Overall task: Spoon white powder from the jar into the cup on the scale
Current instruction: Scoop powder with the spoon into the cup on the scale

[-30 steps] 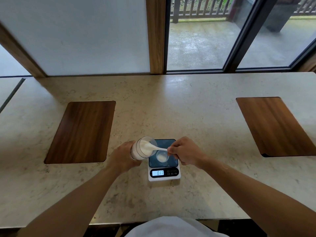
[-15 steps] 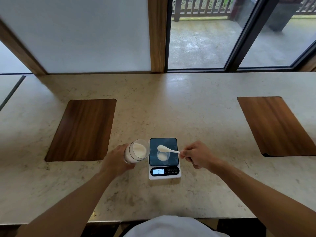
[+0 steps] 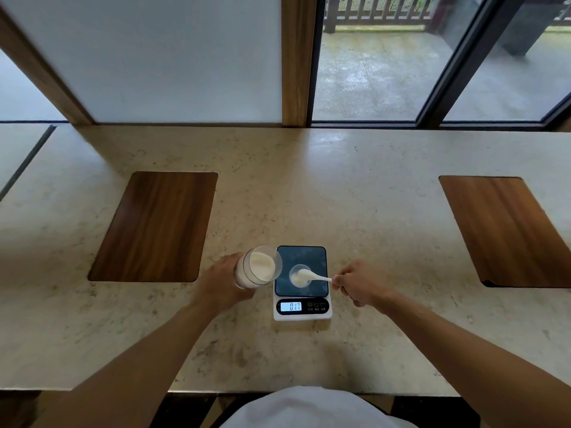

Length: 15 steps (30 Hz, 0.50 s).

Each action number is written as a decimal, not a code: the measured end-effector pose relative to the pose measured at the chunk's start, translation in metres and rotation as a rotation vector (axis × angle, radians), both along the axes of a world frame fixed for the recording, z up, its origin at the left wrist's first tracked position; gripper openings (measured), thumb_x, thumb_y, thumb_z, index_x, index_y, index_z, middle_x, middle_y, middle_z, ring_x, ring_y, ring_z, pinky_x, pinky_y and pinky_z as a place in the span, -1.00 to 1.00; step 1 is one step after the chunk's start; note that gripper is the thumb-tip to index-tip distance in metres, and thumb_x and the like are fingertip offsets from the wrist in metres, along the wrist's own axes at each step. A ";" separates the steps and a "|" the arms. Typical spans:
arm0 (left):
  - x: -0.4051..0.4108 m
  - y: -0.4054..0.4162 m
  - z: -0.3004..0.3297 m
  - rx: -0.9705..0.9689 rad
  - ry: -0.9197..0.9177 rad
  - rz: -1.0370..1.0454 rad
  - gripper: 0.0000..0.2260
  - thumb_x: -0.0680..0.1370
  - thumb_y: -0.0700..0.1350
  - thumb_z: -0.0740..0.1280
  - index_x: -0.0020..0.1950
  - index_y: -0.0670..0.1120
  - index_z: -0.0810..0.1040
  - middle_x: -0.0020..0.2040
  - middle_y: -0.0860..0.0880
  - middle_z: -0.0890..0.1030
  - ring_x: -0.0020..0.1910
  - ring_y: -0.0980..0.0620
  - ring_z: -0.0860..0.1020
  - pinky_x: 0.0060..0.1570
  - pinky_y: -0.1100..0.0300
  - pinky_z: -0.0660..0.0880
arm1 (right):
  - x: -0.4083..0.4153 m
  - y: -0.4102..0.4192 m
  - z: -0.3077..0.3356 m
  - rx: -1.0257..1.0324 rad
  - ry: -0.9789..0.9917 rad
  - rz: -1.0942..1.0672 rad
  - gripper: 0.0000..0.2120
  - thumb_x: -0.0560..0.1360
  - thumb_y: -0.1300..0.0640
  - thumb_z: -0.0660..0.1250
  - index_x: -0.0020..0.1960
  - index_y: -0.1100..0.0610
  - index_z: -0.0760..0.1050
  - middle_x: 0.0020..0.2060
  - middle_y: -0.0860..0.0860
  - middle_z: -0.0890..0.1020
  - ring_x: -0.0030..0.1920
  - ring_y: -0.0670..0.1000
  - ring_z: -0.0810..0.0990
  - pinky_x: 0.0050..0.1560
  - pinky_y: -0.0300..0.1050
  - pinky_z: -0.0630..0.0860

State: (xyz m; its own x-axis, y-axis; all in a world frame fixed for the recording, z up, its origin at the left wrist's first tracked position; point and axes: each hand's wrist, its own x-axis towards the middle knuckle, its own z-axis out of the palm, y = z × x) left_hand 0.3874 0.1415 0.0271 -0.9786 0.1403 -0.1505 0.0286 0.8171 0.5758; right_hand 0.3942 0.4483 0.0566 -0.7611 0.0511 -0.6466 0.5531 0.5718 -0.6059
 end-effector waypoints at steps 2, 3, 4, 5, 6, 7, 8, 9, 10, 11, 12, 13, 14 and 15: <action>0.000 0.001 0.001 -0.003 -0.002 -0.009 -0.29 0.27 0.11 0.61 0.37 0.01 0.48 0.24 0.00 0.62 0.13 -0.03 0.59 0.10 0.05 0.55 | -0.002 -0.002 -0.001 0.032 0.012 0.017 -0.73 0.52 0.26 0.31 -0.34 0.15 0.62 -0.50 0.07 0.49 -0.59 -0.01 0.36 -0.57 -0.23 0.32; 0.000 0.002 0.001 -0.005 -0.005 -0.012 -0.28 0.27 0.12 0.61 0.37 0.00 0.48 0.24 -0.01 0.62 0.14 -0.03 0.59 0.11 0.04 0.56 | -0.003 -0.004 -0.001 0.046 0.019 0.024 -0.73 0.51 0.26 0.32 -0.34 0.15 0.63 -0.50 0.09 0.50 -0.58 0.00 0.37 -0.56 -0.22 0.33; 0.000 0.002 0.001 -0.009 -0.009 -0.013 -0.28 0.27 0.12 0.61 0.37 0.00 0.47 0.24 -0.01 0.61 0.14 -0.03 0.59 0.11 0.02 0.56 | -0.004 -0.005 -0.001 0.059 0.027 0.031 -0.74 0.51 0.25 0.32 -0.33 0.15 0.64 -0.49 0.09 0.51 -0.58 0.01 0.38 -0.55 -0.21 0.34; -0.001 0.002 0.001 -0.012 -0.012 -0.014 -0.28 0.27 0.12 0.61 0.37 -0.01 0.47 0.25 -0.02 0.61 0.14 -0.03 0.58 0.12 0.01 0.56 | -0.005 -0.005 -0.001 0.072 0.037 0.039 -0.74 0.50 0.25 0.32 -0.33 0.15 0.64 -0.50 0.10 0.51 -0.58 0.02 0.39 -0.55 -0.20 0.35; 0.000 0.002 0.001 -0.015 -0.014 -0.014 -0.27 0.27 0.13 0.61 0.37 -0.01 0.47 0.25 -0.01 0.61 0.15 -0.03 0.58 0.12 -0.01 0.56 | -0.006 -0.006 -0.001 0.086 0.049 0.051 -0.74 0.50 0.25 0.32 -0.34 0.14 0.64 -0.51 0.09 0.51 -0.60 0.01 0.39 -0.56 -0.21 0.36; 0.000 0.002 0.001 -0.017 -0.015 -0.014 -0.27 0.27 0.13 0.60 0.37 0.00 0.47 0.24 -0.01 0.61 0.15 -0.03 0.58 0.12 -0.02 0.56 | -0.006 -0.007 -0.001 0.101 0.060 0.066 -0.73 0.50 0.24 0.32 -0.35 0.12 0.63 -0.52 0.08 0.52 -0.61 0.00 0.40 -0.57 -0.22 0.37; 0.000 0.002 0.002 -0.017 -0.013 -0.011 -0.27 0.27 0.14 0.60 0.37 0.00 0.47 0.24 -0.01 0.61 0.14 -0.03 0.58 0.12 -0.02 0.56 | -0.006 -0.008 0.000 0.116 0.070 0.081 -0.73 0.50 0.24 0.32 -0.36 0.10 0.63 -0.53 0.07 0.53 -0.63 -0.01 0.40 -0.58 -0.23 0.38; 0.000 0.001 0.001 -0.015 -0.009 -0.006 -0.27 0.27 0.14 0.60 0.37 0.01 0.47 0.24 0.00 0.61 0.14 -0.03 0.59 0.12 -0.02 0.56 | -0.007 -0.008 0.001 0.129 0.079 0.094 -0.72 0.50 0.23 0.32 -0.36 0.09 0.62 -0.53 0.06 0.54 -0.63 -0.01 0.41 -0.59 -0.24 0.38; 0.000 0.001 0.001 -0.012 -0.005 -0.002 -0.27 0.26 0.13 0.61 0.37 0.01 0.47 0.24 0.00 0.61 0.14 -0.03 0.59 0.12 0.00 0.56 | -0.007 -0.009 0.002 0.140 0.086 0.104 -0.72 0.50 0.23 0.32 -0.37 0.08 0.62 -0.53 0.06 0.54 -0.64 -0.02 0.41 -0.60 -0.25 0.38; 0.000 0.000 0.001 -0.010 -0.001 -0.002 -0.28 0.26 0.12 0.61 0.37 0.00 0.48 0.23 -0.01 0.62 0.14 -0.03 0.59 0.11 0.02 0.56 | -0.007 -0.010 0.003 0.153 0.093 0.116 -0.72 0.50 0.22 0.32 -0.37 0.08 0.62 -0.54 0.05 0.54 -0.64 -0.02 0.42 -0.61 -0.26 0.37; 0.000 0.000 0.000 -0.012 0.000 -0.004 -0.28 0.26 0.11 0.62 0.36 0.00 0.48 0.23 -0.01 0.62 0.14 -0.03 0.59 0.11 0.04 0.55 | -0.008 -0.011 0.004 0.164 0.100 0.130 -0.73 0.50 0.22 0.32 -0.35 0.10 0.63 -0.54 0.05 0.54 -0.63 -0.01 0.42 -0.61 -0.27 0.37; 0.000 0.000 0.000 -0.013 -0.001 -0.006 -0.28 0.26 0.10 0.62 0.36 -0.01 0.48 0.23 -0.02 0.62 0.13 -0.04 0.59 0.10 0.04 0.55 | -0.008 -0.012 0.005 0.173 0.106 0.141 -0.74 0.50 0.22 0.32 -0.34 0.12 0.65 -0.54 0.05 0.54 -0.62 0.00 0.44 -0.60 -0.27 0.37; 0.000 -0.001 0.000 -0.014 -0.005 -0.008 -0.28 0.26 0.10 0.62 0.36 -0.02 0.48 0.23 -0.02 0.62 0.13 -0.04 0.59 0.10 0.04 0.55 | -0.008 -0.013 0.006 0.181 0.112 0.150 -0.76 0.50 0.22 0.32 -0.32 0.14 0.65 -0.52 0.06 0.55 -0.60 0.01 0.45 -0.59 -0.26 0.38; 0.000 -0.001 0.000 -0.013 -0.006 -0.008 -0.28 0.26 0.10 0.62 0.36 -0.02 0.48 0.23 -0.02 0.62 0.13 -0.04 0.59 0.11 0.03 0.56 | -0.007 -0.013 0.006 0.190 0.120 0.158 -0.76 0.50 0.22 0.32 -0.31 0.15 0.66 -0.51 0.07 0.56 -0.59 0.01 0.45 -0.59 -0.26 0.38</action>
